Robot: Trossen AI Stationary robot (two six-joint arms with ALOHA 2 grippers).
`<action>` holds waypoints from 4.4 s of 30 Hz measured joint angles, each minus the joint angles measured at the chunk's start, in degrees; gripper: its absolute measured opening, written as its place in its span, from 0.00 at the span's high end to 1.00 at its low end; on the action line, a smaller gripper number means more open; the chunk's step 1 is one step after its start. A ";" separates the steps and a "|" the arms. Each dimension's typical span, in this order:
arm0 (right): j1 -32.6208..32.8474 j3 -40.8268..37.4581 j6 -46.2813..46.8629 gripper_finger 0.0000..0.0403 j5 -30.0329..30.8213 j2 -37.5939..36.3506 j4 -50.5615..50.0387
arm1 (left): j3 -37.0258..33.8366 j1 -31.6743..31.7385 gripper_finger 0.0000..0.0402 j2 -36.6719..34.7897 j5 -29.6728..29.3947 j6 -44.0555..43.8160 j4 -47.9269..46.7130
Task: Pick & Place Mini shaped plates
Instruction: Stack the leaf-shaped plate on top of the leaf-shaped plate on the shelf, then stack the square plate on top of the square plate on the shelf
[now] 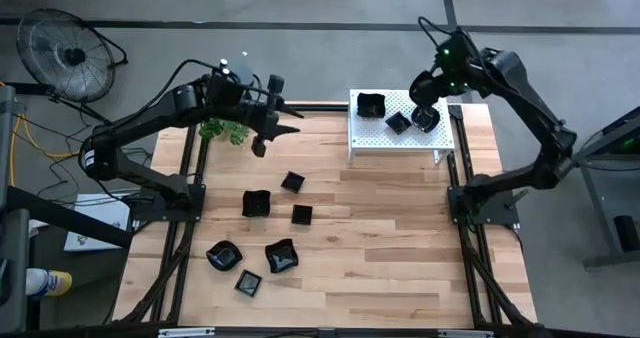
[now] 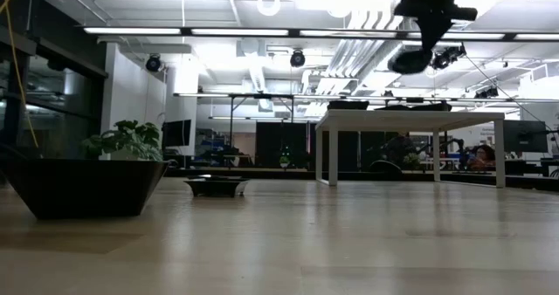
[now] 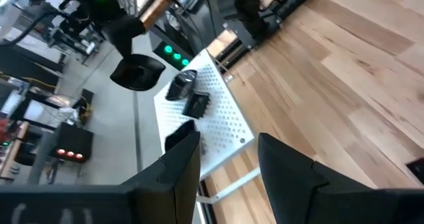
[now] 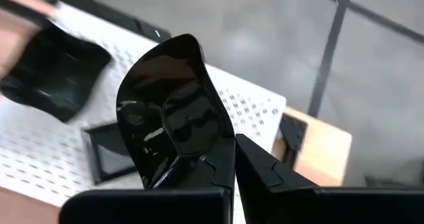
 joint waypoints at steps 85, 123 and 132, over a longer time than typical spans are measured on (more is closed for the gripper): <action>-5.14 -0.13 -5.57 1.00 -3.09 12.56 -12.19 | -0.15 0.02 0.67 0.00 7.37 0.88 -4.67; -5.16 -0.13 -4.30 0.97 -6.17 13.10 -12.89 | -0.13 0.01 0.67 0.00 6.97 1.00 -5.81; -5.16 -0.13 -4.19 0.91 -6.01 13.08 -12.91 | -0.13 0.00 0.67 0.00 6.99 1.00 -5.82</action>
